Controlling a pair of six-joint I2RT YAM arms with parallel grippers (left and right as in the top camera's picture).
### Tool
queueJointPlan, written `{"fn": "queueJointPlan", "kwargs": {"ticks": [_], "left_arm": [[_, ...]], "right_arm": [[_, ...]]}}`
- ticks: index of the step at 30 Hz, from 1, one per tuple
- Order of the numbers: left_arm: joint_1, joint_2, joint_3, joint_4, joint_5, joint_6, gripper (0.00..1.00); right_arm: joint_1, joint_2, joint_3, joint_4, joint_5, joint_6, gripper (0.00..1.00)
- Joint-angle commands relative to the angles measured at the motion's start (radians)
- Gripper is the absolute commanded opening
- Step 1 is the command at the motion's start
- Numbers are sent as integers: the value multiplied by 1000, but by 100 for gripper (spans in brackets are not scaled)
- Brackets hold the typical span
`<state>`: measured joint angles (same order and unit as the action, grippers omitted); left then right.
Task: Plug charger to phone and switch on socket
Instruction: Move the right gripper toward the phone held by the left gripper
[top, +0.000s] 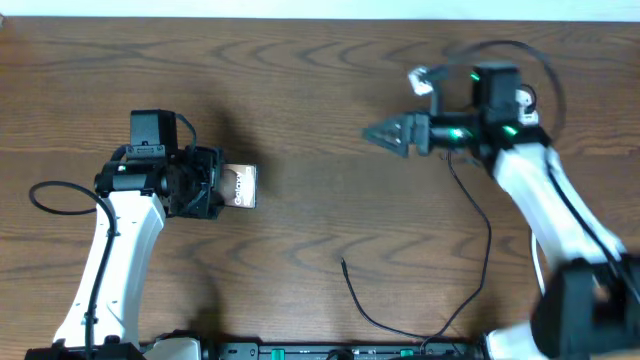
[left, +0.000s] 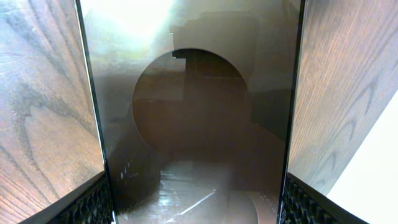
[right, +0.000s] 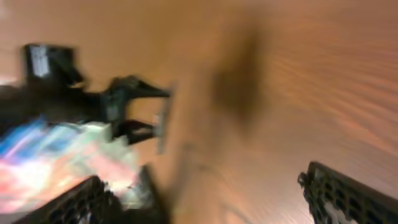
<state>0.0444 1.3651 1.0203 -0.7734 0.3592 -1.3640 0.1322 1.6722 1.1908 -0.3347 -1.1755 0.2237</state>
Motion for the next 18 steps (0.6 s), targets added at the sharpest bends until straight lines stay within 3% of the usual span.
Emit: {"fn": "queueJointPlan", "kwargs": {"ticks": [1,5,9,18], "left_arm": [[4,-13,31,0,-34,-56,7],[2,-13,31,0,-80,-95,7],[-17,-13,31,-11,-151,-117,7],[-91,-13,31,-11,-196,-174,7]], "right_arm": [[59,144,43,157,-295,140,99],[141,248,43,373,-290,283,99],[221,290,43,538,-278,331,99],[330,290,43,551,-88,348,99]]}}
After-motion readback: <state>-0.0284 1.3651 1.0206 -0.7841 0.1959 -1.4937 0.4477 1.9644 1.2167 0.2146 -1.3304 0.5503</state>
